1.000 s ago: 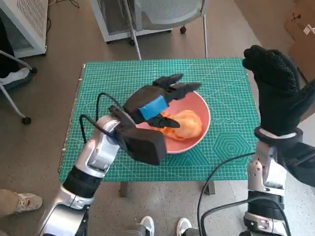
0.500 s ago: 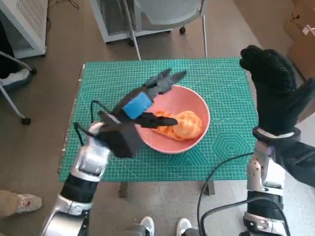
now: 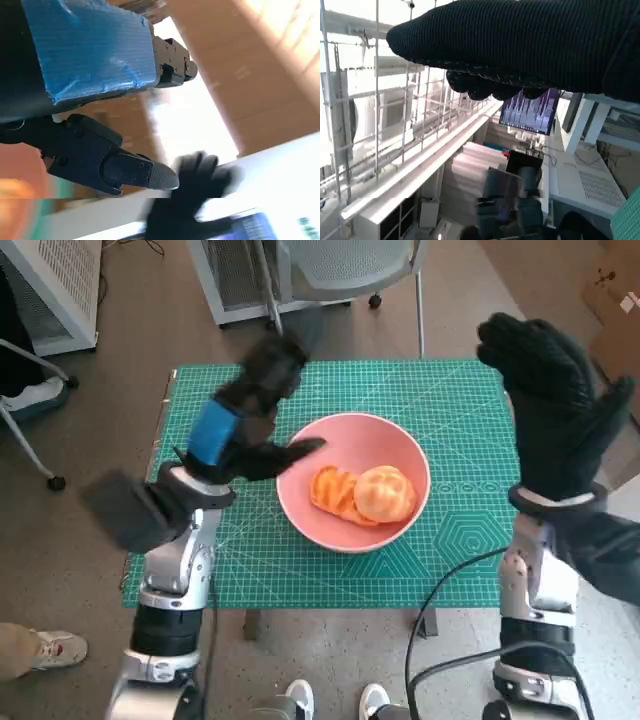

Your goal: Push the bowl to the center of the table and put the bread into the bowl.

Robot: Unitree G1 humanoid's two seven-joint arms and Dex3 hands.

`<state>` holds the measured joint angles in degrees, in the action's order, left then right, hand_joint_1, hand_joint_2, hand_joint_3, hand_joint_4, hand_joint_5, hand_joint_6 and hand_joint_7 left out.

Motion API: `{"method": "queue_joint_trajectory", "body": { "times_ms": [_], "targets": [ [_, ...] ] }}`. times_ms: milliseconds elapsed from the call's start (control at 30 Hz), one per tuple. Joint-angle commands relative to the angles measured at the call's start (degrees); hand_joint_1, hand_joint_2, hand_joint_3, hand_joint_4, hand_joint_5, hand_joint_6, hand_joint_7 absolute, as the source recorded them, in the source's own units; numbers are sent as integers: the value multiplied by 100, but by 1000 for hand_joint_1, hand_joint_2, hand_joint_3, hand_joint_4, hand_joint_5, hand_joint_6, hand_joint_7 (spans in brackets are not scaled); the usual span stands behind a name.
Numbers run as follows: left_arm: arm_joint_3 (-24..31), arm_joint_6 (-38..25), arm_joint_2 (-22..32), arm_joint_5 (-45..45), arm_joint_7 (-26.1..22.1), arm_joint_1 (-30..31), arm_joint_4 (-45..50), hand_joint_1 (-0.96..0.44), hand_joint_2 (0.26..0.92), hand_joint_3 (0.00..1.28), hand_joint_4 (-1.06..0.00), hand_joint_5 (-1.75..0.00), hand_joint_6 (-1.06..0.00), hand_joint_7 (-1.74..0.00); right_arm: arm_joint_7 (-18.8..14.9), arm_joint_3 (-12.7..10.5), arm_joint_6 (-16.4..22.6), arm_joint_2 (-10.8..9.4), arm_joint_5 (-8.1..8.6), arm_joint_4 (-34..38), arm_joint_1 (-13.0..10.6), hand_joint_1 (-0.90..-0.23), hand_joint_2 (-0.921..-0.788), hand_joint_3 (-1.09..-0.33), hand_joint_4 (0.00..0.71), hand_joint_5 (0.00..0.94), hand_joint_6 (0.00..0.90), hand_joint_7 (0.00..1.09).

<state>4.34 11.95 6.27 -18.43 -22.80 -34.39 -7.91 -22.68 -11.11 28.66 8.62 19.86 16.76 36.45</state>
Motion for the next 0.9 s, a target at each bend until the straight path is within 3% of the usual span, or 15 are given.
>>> {"method": "queue_joint_trajectory", "body": {
  "times_ms": [33,333,900],
  "targets": [
    [181,325,-162,-151,93,50,141,-559,921,198,1,1,-159,0,102,78,-155,5,-147,45,100,-500,-921,-550,396,4,437,5],
    [237,338,-21,-119,0,78,311,-529,921,200,1,1,-161,-5,135,158,-214,14,-288,46,204,-509,-921,-547,404,6,450,11],
    [330,344,56,-105,8,51,354,-520,921,220,1,1,-188,-29,86,207,-181,54,-312,147,259,-518,-921,-539,393,0,446,7]
  ]
}}
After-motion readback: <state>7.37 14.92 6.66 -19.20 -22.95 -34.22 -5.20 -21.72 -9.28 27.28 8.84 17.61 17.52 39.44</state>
